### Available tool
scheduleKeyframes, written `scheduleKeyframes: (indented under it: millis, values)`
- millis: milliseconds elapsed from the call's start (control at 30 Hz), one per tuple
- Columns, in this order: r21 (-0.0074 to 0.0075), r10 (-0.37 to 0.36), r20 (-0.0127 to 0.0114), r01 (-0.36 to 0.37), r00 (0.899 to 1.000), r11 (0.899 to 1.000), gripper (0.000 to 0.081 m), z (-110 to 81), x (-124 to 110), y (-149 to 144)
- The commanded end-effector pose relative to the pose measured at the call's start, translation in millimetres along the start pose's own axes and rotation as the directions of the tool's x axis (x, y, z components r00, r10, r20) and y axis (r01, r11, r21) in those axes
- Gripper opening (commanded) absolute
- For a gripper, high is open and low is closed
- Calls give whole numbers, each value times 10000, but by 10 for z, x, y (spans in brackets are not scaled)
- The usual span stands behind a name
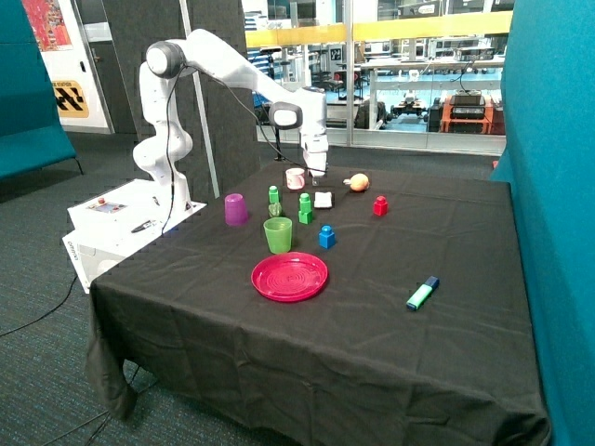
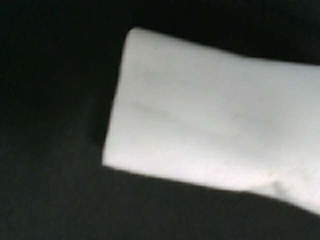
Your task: Stack green blocks
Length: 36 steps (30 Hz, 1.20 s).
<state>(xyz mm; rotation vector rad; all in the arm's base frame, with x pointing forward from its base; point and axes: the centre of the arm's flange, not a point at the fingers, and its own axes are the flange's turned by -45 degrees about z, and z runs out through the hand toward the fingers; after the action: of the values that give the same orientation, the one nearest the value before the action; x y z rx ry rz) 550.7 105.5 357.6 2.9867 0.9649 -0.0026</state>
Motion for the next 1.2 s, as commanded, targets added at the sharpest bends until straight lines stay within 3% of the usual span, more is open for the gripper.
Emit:
scheduleKeyframes:
  millis: [0, 167, 533, 900, 933, 967, 1067, 1167]
  values:
    - [21, -320, -26, 320, 9995, 9995, 486, 60, -155, -189]
    - [22, -213, -25, 213, 9998, 9998, 492, 84, -271, -182]
    - [22, -241, -25, 241, 9997, 9997, 399, 66, -490, -184]
    - [21, -571, -26, 571, 9984, 9984, 176, 60, -646, -336]
    - [21, -592, -26, 592, 9982, 9982, 352, 58, -661, -349]
    - [21, -617, -26, 617, 9981, 9981, 440, 54, -675, -359]
    - [21, -618, -26, 618, 9981, 9981, 511, 40, -721, -378]
    - [21, -614, -26, 614, 9981, 9981, 509, 32, -776, -390]
